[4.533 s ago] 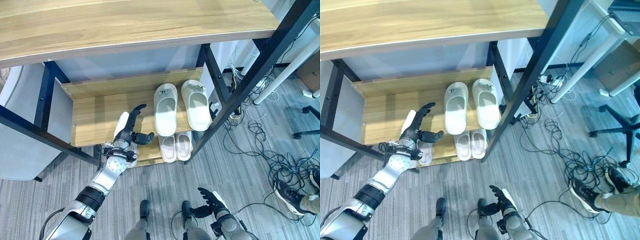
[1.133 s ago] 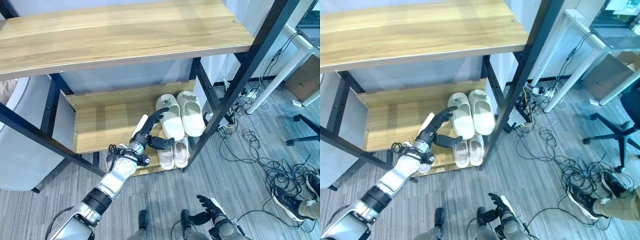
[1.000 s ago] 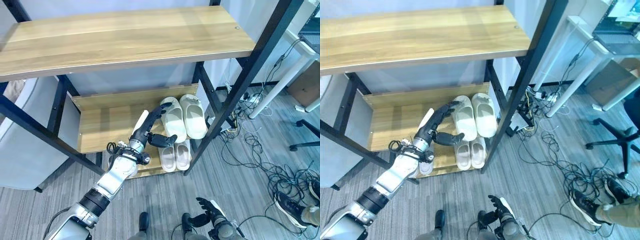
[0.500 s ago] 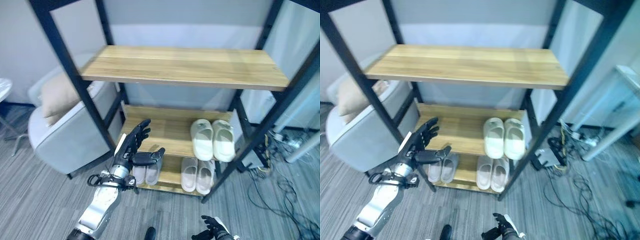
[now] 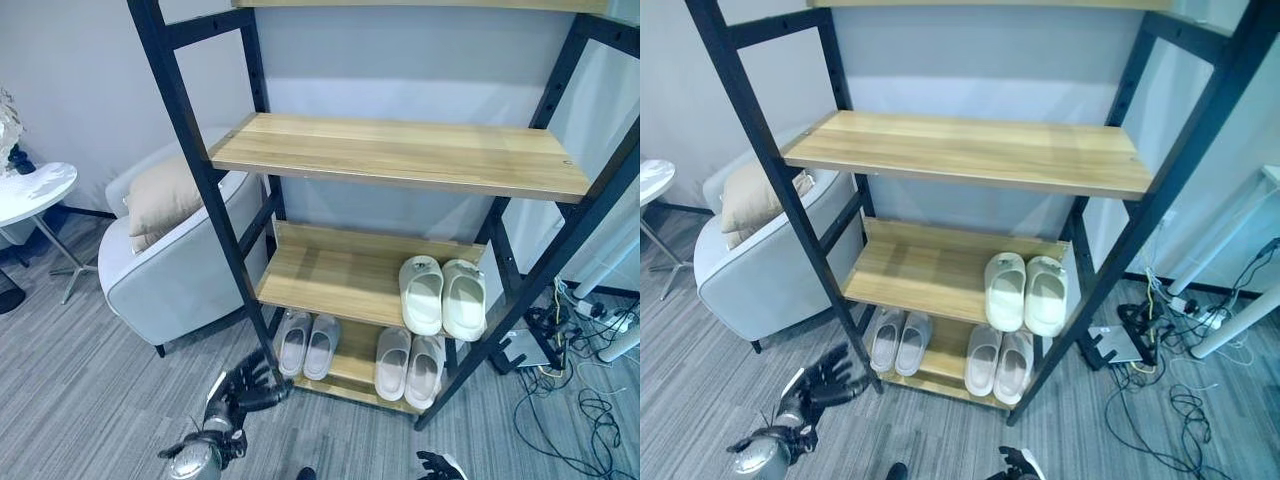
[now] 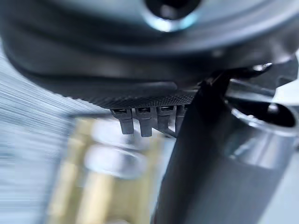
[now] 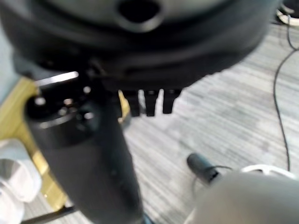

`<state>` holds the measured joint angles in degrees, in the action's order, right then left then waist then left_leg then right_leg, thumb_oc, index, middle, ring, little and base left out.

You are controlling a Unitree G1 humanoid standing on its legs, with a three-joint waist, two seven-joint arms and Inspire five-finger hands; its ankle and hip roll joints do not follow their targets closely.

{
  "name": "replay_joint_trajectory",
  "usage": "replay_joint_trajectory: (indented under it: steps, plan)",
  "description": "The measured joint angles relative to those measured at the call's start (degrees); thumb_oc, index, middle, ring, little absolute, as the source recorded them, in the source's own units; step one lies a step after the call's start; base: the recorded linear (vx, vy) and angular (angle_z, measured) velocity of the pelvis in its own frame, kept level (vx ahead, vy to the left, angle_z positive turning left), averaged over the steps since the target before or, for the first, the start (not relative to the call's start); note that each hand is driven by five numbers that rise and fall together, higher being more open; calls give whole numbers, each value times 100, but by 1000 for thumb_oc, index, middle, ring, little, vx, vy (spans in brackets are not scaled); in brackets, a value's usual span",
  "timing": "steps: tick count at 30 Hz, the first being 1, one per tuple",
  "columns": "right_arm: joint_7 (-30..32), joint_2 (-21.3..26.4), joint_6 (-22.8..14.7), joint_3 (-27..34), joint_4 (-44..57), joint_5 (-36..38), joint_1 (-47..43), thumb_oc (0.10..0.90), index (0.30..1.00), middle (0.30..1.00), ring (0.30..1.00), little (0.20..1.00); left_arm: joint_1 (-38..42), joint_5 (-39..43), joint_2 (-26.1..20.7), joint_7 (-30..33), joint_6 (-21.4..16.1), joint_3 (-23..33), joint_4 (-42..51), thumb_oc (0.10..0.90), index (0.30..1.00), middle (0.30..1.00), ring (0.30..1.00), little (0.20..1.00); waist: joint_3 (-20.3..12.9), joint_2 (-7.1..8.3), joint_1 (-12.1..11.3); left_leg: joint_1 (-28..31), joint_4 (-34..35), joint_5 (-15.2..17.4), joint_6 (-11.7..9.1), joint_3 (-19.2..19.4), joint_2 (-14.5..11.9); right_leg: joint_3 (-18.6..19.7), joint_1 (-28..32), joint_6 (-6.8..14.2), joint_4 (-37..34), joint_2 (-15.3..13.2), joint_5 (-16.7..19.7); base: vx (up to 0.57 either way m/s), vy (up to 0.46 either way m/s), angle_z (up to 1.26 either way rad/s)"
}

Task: Arrange the slippers neatly on the shoe rack.

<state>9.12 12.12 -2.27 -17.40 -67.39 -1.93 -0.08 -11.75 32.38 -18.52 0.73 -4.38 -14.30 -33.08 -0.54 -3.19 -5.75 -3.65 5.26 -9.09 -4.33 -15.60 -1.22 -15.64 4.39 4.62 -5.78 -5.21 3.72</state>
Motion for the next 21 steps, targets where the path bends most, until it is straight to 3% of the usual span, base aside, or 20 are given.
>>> replay_joint_trajectory:
  steps: [1,2,4,5,11,12,21]
  plan:
    - [1,12,2,16,0,3,-7,800,900,900,900,900,29,-67,87,10,4,47,-375,800,900,900,900,900,-12,-21,37,-2,0,0,0,0,0,1,-4,0,0,-2,0,-38,-18,-1]
    - [-3,24,-9,120,-45,60,-20,800,900,900,900,900,281,-293,383,10,-166,238,-1579,800,900,900,900,900,-26,-36,98,-7,-5,1,-1,22,-1,18,-19,-1,1,-7,0,-31,-22,-5]
    - [0,25,-16,284,-177,280,-61,800,900,900,900,900,744,-542,788,289,3,657,-3349,800,900,900,900,900,-63,-69,254,-7,-3,1,-2,64,-7,50,-40,-2,0,-12,1,-3,-16,-9]
    - [2,26,-14,315,-184,336,-70,800,900,900,900,900,766,-572,831,339,113,699,-3634,800,900,900,900,900,-72,-84,266,-10,0,2,0,81,-10,52,-48,-7,0,-10,5,10,-20,-11]
    - [44,72,-91,925,-662,1125,177,800,900,900,900,900,590,-1456,893,498,194,1062,-4318,800,900,900,900,900,-93,78,409,108,11,88,19,438,-84,374,-106,-37,1,8,28,20,-54,-28]
    - [38,67,-96,964,-734,1221,362,800,900,900,900,900,541,-1526,886,504,207,1069,-4386,800,900,900,900,900,-118,87,525,127,9,97,16,462,-90,415,-106,-37,2,8,28,20,-55,-39]
    - [10,81,-179,1173,-866,1642,490,800,900,900,900,900,549,-2060,861,547,214,745,-4421,800,900,900,900,900,-227,21,799,283,25,192,49,965,-177,843,-194,-52,2,35,45,-12,-18,-28]
